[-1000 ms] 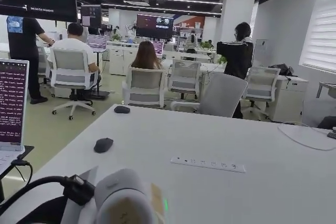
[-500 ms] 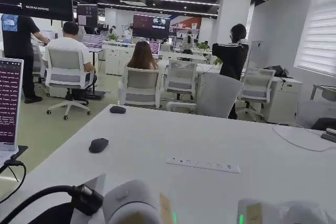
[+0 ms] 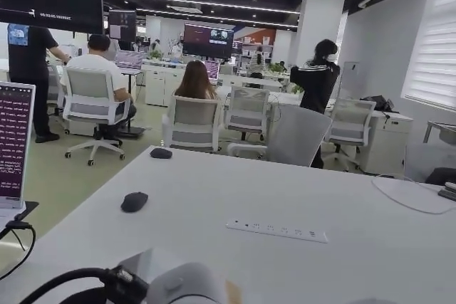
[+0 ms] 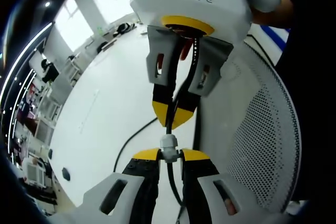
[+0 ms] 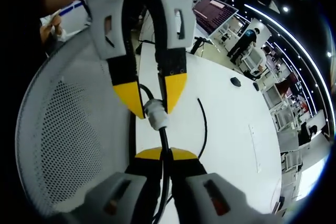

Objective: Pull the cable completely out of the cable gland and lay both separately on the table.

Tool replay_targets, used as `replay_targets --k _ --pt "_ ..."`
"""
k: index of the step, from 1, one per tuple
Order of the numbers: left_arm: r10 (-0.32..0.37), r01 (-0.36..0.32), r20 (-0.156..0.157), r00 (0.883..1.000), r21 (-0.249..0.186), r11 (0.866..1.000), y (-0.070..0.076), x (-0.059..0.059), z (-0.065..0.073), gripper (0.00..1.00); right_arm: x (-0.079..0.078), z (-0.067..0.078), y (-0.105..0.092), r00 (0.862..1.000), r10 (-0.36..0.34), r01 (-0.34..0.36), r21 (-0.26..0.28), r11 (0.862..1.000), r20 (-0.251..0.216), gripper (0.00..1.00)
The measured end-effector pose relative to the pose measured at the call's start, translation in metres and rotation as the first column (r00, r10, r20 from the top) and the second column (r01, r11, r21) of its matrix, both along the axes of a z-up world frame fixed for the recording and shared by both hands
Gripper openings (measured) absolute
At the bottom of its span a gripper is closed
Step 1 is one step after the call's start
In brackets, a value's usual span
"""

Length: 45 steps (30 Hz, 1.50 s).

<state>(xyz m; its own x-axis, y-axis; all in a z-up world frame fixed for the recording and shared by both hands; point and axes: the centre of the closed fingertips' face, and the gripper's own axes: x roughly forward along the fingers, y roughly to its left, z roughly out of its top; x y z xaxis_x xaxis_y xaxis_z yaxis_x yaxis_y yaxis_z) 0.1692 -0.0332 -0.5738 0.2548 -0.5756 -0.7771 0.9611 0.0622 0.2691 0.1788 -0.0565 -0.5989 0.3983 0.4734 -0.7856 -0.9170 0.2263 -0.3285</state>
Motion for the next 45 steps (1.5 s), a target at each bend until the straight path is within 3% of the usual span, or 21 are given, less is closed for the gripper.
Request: replay_targets --k 7,18,27,33,35,38,42,45 --pt "0.010 -0.010 0.001 1.000 0.000 1.000 0.003 0.002 0.000 0.16 0.001 -0.007 -0.028 0.998 -0.062 0.062 -0.018 0.998 -0.018 0.02" --pt "0.018 -0.018 0.004 1.000 0.000 1.000 0.006 0.002 0.001 0.16 0.000 -0.020 -0.079 0.981 -0.190 0.188 -0.064 0.980 -0.035 0.02" --pt "0.029 -0.029 0.013 0.999 -0.004 1.000 0.007 0.004 0.001 0.16 0.000 -0.026 -0.097 0.971 -0.237 0.233 -0.084 0.969 -0.039 0.02" --pt "0.050 -0.050 0.015 0.999 -0.016 0.999 0.009 0.006 0.003 0.16 0.000 -0.030 -0.096 0.969 -0.244 0.239 -0.091 0.967 -0.048 0.03" --pt "0.061 -0.060 0.016 0.998 -0.018 0.998 0.010 0.007 0.003 0.16 0.002 -0.028 -0.091 0.971 -0.236 0.232 -0.079 0.969 -0.039 0.09" --pt "0.069 -0.069 0.018 0.997 -0.018 0.997 0.012 0.009 0.002 0.16 0.008 -0.019 -0.076 0.971 -0.235 0.235 -0.005 0.972 -0.034 0.23" --pt "0.076 -0.075 0.017 0.997 -0.015 0.997 0.014 0.009 0.002 0.16 0.008 -0.008 -0.060 0.975 -0.214 0.218 0.080 0.973 -0.064 0.25" --pt "0.086 -0.085 0.021 0.996 -0.020 0.996 0.014 0.011 0.003 0.16 0.009 0.009 -0.040 0.979 -0.190 0.201 0.191 0.961 -0.076 0.28"
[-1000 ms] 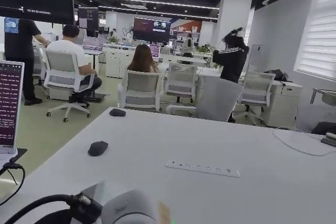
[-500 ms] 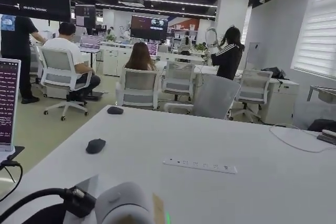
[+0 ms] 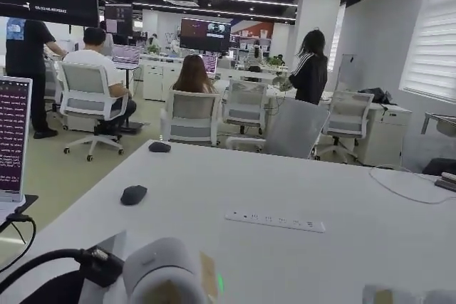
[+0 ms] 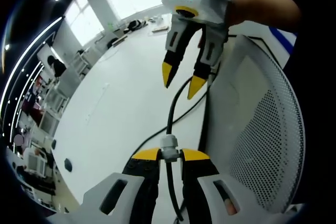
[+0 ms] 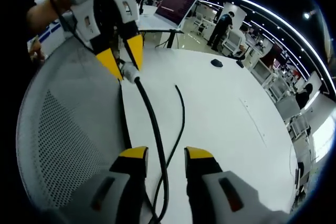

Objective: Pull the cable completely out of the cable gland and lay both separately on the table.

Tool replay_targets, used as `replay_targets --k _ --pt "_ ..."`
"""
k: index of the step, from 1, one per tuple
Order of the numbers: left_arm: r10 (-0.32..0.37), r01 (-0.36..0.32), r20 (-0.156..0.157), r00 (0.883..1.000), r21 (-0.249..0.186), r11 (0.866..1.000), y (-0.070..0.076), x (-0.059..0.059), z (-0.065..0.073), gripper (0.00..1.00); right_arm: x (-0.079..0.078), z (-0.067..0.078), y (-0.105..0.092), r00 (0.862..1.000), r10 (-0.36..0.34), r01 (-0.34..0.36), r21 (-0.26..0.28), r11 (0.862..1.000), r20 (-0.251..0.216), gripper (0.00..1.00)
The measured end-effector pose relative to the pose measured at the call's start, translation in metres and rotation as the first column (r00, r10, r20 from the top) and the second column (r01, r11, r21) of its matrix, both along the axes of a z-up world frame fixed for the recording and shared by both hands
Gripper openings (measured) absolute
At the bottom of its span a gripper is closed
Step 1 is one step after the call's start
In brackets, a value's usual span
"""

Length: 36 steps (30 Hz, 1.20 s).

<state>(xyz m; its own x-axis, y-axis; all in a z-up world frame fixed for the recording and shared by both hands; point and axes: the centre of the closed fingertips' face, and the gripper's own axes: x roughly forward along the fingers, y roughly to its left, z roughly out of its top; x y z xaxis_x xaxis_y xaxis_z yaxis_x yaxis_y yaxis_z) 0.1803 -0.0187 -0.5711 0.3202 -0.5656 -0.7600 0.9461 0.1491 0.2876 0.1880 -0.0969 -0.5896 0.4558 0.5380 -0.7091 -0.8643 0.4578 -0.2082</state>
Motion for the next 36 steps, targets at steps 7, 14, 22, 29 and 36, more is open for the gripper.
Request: replay_targets --k 7,14,22,29,36 --pt "-0.002 0.002 -0.001 1.000 0.001 1.000 -0.001 0.000 -0.001 0.16 0.001 0.033 0.046 0.996 0.075 -0.081 0.140 0.987 0.046 0.25" --pt "-0.015 0.016 0.009 1.000 -0.014 1.000 -0.005 0.000 0.002 0.16 0.000 0.016 0.064 0.983 0.174 -0.175 0.020 0.984 0.054 0.11" --pt "0.018 -0.018 0.010 1.000 -0.023 1.000 0.011 0.007 0.005 0.16 0.004 0.002 0.043 0.983 0.175 -0.168 -0.116 0.979 0.056 0.04" --pt "0.040 -0.040 0.021 0.999 -0.029 0.999 0.020 0.013 0.009 0.16 0.010 0.006 0.033 0.988 0.139 -0.130 -0.112 0.985 0.074 0.03" --pt "0.073 -0.072 0.034 0.997 -0.031 0.997 0.035 0.020 0.014 0.16 0.015 0.009 0.022 0.991 0.104 -0.094 -0.115 0.989 0.085 0.03"
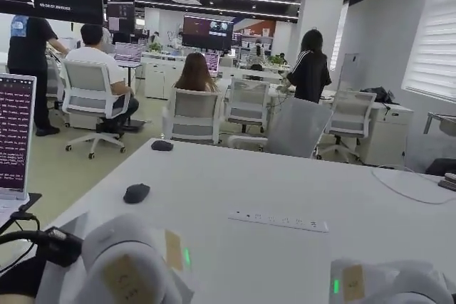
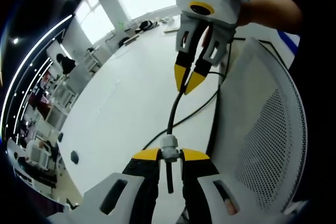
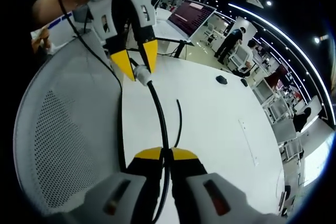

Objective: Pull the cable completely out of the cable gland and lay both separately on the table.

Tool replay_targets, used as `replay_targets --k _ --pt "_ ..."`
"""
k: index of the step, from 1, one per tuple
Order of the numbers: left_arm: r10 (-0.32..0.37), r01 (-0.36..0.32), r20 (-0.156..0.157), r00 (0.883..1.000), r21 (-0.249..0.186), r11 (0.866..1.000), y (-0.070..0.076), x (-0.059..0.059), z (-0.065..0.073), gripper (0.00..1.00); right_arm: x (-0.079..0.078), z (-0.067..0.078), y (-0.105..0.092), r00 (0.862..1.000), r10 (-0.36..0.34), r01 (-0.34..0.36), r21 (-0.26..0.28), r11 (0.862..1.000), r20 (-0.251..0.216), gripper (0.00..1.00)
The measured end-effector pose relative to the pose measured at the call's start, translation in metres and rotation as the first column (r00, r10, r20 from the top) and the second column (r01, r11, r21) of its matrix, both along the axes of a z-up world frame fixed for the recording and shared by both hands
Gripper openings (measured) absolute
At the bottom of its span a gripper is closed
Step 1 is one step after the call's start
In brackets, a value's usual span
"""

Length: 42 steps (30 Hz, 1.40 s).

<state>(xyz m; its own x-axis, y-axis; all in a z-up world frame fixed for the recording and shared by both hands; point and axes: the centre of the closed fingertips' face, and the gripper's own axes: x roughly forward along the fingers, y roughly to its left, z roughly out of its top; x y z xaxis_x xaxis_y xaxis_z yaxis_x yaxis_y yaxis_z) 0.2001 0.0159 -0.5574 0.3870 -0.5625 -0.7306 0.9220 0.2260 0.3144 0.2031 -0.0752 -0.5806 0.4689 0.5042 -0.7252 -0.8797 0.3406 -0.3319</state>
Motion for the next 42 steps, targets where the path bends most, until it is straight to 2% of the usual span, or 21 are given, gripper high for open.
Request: replay_targets --k 10,16,22,27,29,32,33,35,38,40,42 --pt "0.061 -0.061 0.015 0.998 -0.007 0.998 0.023 0.009 0.003 0.16 0.009 0.004 -0.010 0.999 -0.046 0.045 0.011 0.999 0.016 0.03" --pt "0.086 -0.086 0.018 0.996 -0.006 0.996 0.032 0.014 0.002 0.16 0.016 0.005 -0.018 0.997 -0.079 0.079 0.010 0.997 0.025 0.03" --pt "0.122 -0.122 0.010 0.992 -0.004 0.993 0.045 0.019 -0.001 0.16 0.032 0.020 -0.037 0.987 -0.142 0.141 0.020 0.990 0.071 0.03" --pt "0.122 -0.122 0.001 0.993 -0.005 0.993 0.044 0.017 -0.003 0.16 0.064 0.041 -0.055 0.973 -0.193 0.191 0.028 0.981 0.125 0.03" --pt "0.117 -0.117 -0.005 0.993 -0.010 0.993 0.041 0.016 -0.005 0.16 0.091 0.058 -0.067 0.956 -0.214 0.218 0.001 0.976 0.202 0.03" --pt "0.111 -0.111 -0.015 0.994 -0.010 0.994 0.038 0.015 -0.008 0.16 0.114 0.077 -0.074 0.941 -0.239 0.239 0.029 0.971 0.239 0.02" --pt "0.110 -0.110 -0.018 0.994 -0.010 0.994 0.037 0.015 -0.009 0.16 0.125 0.089 -0.075 0.933 -0.263 0.254 0.068 0.965 0.245 0.02" --pt "0.115 -0.115 -0.025 0.993 -0.012 0.993 0.038 0.015 -0.010 0.16 0.142 0.108 -0.078 0.918 -0.276 0.261 0.090 0.961 0.284 0.02" --pt "0.126 -0.127 -0.032 0.991 -0.008 0.992 0.042 0.018 -0.014 0.16 0.164 0.127 -0.081 0.896 -0.278 0.267 0.081 0.960 0.345 0.02" --pt "0.131 -0.132 -0.037 0.991 -0.006 0.991 0.042 0.018 -0.016 0.16 0.182 0.140 -0.080 0.889 -0.281 0.268 0.088 0.959 0.361 0.02" --pt "0.134 -0.135 -0.042 0.990 -0.009 0.991 0.041 0.018 -0.017 0.16 0.196 0.151 -0.080 0.876 -0.284 0.270 0.090 0.959 0.390 0.02"
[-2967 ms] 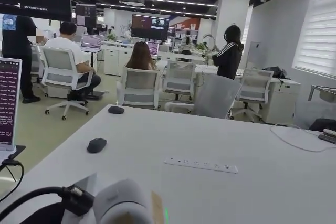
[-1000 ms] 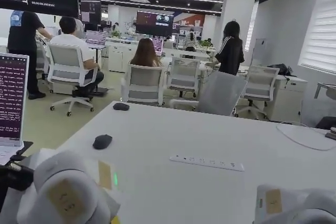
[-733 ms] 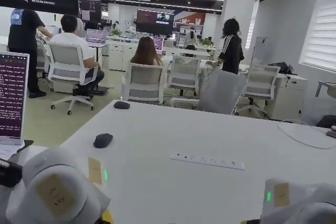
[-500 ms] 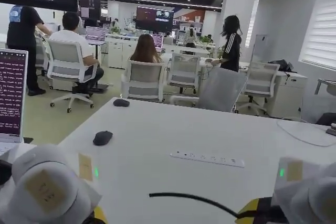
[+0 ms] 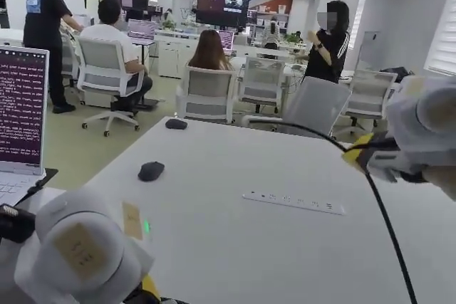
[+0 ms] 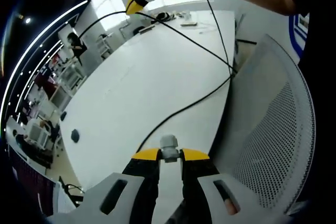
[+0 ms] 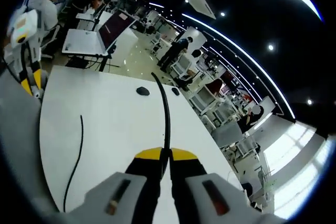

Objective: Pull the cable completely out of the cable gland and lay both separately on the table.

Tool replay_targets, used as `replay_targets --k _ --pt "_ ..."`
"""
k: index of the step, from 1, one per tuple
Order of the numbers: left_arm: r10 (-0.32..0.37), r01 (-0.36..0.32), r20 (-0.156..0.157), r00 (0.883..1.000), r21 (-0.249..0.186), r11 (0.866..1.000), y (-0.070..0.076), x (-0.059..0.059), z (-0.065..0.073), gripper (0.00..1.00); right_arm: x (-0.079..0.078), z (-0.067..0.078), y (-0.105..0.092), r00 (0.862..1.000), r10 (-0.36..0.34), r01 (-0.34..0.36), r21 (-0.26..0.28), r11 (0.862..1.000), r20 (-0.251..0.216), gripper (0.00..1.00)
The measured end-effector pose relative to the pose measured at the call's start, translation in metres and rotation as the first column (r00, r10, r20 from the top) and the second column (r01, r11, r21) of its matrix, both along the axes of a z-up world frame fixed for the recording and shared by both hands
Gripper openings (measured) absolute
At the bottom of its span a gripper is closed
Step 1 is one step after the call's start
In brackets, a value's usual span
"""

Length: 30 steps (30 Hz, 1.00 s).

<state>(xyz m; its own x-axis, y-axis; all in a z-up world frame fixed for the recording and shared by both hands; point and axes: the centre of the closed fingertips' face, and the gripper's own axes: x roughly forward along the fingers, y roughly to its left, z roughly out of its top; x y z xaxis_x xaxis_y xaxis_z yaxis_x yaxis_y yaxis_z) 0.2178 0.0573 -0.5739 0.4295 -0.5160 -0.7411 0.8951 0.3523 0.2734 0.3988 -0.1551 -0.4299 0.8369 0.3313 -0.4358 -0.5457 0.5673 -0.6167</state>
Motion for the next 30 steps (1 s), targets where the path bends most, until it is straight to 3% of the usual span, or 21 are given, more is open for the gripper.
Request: replay_targets --k 5,9,10,11,13,14,15,17,19,20,22,25,30 --pt "0.006 -0.006 -0.020 1.000 -0.005 1.000 -0.005 0.001 -0.008 0.16 0.052 0.016 0.002 0.999 -0.008 0.008 0.006 1.000 0.035 0.02" --pt "0.000 0.000 -0.029 1.000 0.002 1.000 -0.013 0.005 -0.017 0.16 0.087 0.012 0.010 1.000 0.007 -0.007 0.002 1.000 0.021 0.02" --pt "-0.056 0.057 -0.032 0.998 0.011 0.998 -0.026 0.008 -0.024 0.16 0.095 0.002 0.015 1.000 0.013 -0.012 0.016 1.000 -0.021 0.02" --pt "-0.084 0.085 -0.056 0.995 0.010 0.996 -0.035 0.010 -0.031 0.16 0.099 -0.005 0.017 0.999 0.016 -0.015 0.017 1.000 -0.038 0.02" --pt "-0.102 0.101 -0.069 0.992 -0.011 0.995 -0.061 0.028 -0.048 0.16 0.104 -0.022 0.025 0.998 0.037 -0.038 -0.023 0.999 -0.051 0.03" --pt "-0.165 0.163 -0.095 0.982 -0.027 0.986 -0.080 0.033 -0.065 0.16 0.104 -0.035 0.028 0.996 0.046 -0.049 -0.035 0.998 -0.073 0.03" --pt "-0.171 0.173 -0.126 0.977 0.004 0.985 -0.082 0.036 -0.079 0.16 0.104 -0.041 0.029 0.996 0.049 -0.051 -0.026 0.998 -0.080 0.03" --pt "-0.167 0.172 -0.124 0.978 0.029 0.985 -0.090 0.049 -0.099 0.16 0.103 -0.055 0.031 0.993 0.054 -0.055 -0.013 0.998 -0.104 0.03" --pt "-0.165 0.178 -0.193 0.967 0.054 0.983 -0.090 0.047 -0.118 0.16 0.103 -0.078 0.029 0.987 0.057 -0.060 -0.012 0.998 -0.151 0.03" --pt "-0.169 0.180 -0.181 0.969 0.048 0.982 -0.091 0.048 -0.120 0.16 0.102 -0.086 0.028 0.984 0.055 -0.058 -0.015 0.998 -0.171 0.03" --pt "-0.157 0.163 -0.212 0.965 0.015 0.986 -0.091 0.043 -0.126 0.16 0.108 -0.105 0.024 0.980 0.054 -0.059 -0.021 0.998 -0.193 0.03" --pt "-0.150 0.161 -0.218 0.964 0.034 0.986 -0.087 0.045 -0.136 0.16 0.119 -0.134 0.018 0.969 0.037 -0.043 -0.021 0.999 -0.244 0.03" --pt "-0.132 0.143 -0.259 0.957 0.027 0.989 -0.085 0.044 -0.144 0.16 0.135 -0.196 0.014 0.935 0.015 -0.028 -0.031 0.999 -0.354 0.03"
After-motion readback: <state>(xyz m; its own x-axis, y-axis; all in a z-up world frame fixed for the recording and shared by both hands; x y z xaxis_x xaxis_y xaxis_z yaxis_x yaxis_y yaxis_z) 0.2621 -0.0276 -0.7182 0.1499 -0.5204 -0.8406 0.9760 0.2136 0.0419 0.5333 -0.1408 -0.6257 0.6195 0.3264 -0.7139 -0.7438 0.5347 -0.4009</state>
